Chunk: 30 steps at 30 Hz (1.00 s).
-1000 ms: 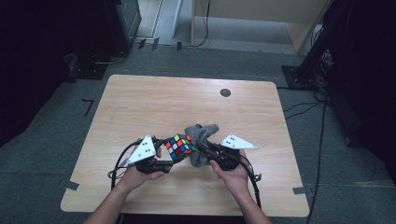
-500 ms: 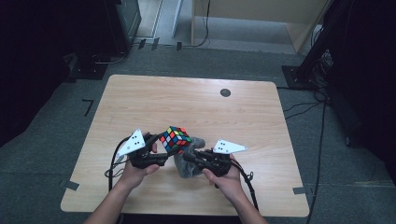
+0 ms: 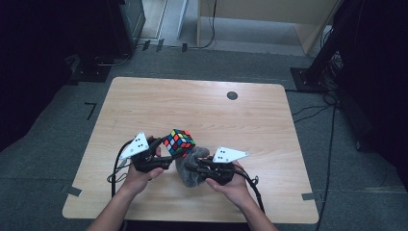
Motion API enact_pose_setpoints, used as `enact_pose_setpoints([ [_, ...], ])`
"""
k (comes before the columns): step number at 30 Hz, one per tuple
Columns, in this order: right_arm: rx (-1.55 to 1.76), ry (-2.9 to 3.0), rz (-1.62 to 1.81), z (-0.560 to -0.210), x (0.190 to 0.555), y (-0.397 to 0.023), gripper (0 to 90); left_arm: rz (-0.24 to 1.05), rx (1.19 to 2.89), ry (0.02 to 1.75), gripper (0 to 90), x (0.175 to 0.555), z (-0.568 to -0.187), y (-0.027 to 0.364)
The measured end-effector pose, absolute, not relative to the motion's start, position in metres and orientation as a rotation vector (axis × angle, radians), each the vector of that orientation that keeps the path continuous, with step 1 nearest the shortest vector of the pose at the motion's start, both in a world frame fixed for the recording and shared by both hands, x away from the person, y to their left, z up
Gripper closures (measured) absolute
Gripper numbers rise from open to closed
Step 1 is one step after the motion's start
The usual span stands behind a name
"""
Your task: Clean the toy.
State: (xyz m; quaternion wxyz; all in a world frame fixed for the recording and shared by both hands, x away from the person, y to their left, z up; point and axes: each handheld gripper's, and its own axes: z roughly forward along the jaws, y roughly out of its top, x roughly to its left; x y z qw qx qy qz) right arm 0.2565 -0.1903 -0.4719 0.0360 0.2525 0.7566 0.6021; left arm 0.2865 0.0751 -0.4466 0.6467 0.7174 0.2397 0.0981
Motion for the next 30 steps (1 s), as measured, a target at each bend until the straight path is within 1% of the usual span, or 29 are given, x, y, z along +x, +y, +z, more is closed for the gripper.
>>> enact_pose_setpoints([
  [7,0.908,2.08,1.954,-0.463,0.265,-0.216,75.1,0.217,1.641,0.555,34.5,0.287,-0.448,0.076],
  [11,0.828,2.175,1.926,-0.467,0.261,-0.205,74.8,0.215,1.637,0.563,34.5,0.288,-0.448,0.075],
  [14,0.757,2.296,1.84,-0.473,0.257,-0.193,74.7,0.219,1.637,0.569,34.5,0.288,-0.448,0.075],
  [21,0.873,2.092,1.923,-0.462,0.262,-0.212,74.9,0.208,1.638,0.569,34.5,0.288,-0.448,0.075],
  [27,0.74,2.242,1.852,-0.47,0.254,-0.192,74.7,0.211,1.612,0.602,34.5,0.291,-0.446,0.079],
  [30,0.757,2.245,1.839,-0.47,0.254,-0.191,74.7,0.189,1.577,0.611,34.5,0.291,-0.443,0.082],
])
